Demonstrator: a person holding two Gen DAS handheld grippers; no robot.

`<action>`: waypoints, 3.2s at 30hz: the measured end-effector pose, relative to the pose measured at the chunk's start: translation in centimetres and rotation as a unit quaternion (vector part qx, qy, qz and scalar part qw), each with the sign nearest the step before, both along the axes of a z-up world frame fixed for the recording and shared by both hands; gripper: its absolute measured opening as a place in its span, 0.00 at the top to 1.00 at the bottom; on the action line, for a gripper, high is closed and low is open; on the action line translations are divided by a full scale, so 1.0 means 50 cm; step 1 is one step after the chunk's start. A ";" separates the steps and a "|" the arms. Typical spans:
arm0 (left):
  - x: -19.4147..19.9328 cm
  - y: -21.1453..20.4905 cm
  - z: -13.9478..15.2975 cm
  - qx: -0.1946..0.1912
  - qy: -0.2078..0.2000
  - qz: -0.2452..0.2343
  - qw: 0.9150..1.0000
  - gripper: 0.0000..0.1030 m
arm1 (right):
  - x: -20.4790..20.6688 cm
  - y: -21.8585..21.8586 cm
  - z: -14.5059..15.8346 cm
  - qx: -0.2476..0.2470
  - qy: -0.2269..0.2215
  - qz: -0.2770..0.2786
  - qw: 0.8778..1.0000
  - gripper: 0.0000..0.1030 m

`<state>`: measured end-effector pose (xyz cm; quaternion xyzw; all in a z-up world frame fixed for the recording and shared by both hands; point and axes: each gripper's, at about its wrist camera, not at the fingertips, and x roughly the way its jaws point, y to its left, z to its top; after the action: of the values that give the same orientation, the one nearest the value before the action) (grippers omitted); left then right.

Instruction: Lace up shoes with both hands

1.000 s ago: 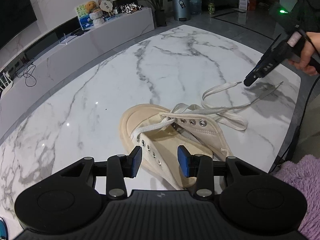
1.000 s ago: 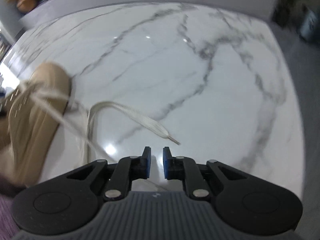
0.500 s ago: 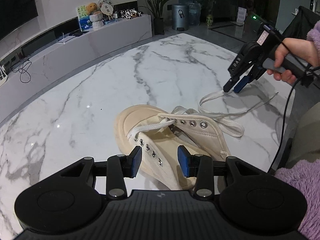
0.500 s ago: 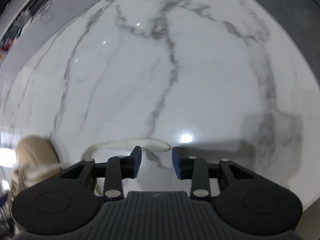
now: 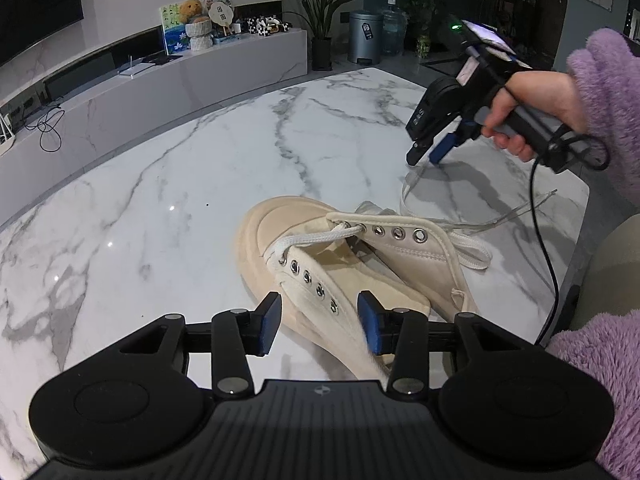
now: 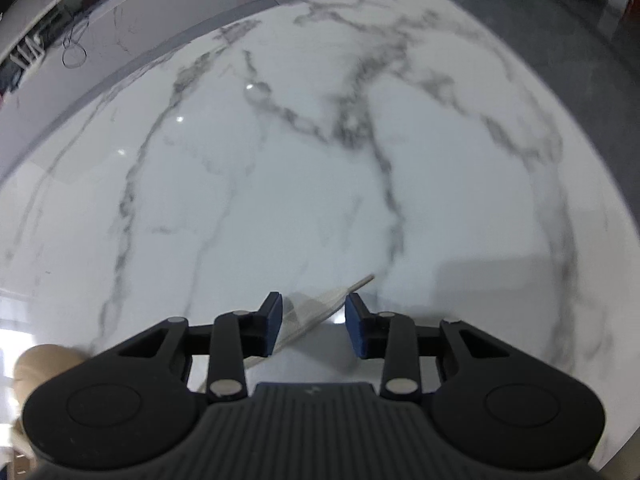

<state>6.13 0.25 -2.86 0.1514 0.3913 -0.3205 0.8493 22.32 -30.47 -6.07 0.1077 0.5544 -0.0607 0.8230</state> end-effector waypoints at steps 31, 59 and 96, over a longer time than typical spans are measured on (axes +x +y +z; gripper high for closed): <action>0.011 -0.022 0.012 0.016 0.047 0.015 0.999 0.81 | -0.162 -0.098 0.260 -0.270 -0.117 0.240 0.925 0.96; -0.034 -0.016 0.054 0.018 0.034 0.074 0.997 0.81 | -0.399 -0.278 0.400 -0.320 -0.180 0.117 0.923 0.97; -0.024 -0.013 0.038 -0.002 0.019 0.037 0.999 0.74 | -0.287 0.177 0.199 -0.165 -0.255 0.503 0.809 0.96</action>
<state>4.92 -0.39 -0.95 0.1288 0.4121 -0.2923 0.8533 7.99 -21.64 3.87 -0.3119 0.2829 0.3005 0.8558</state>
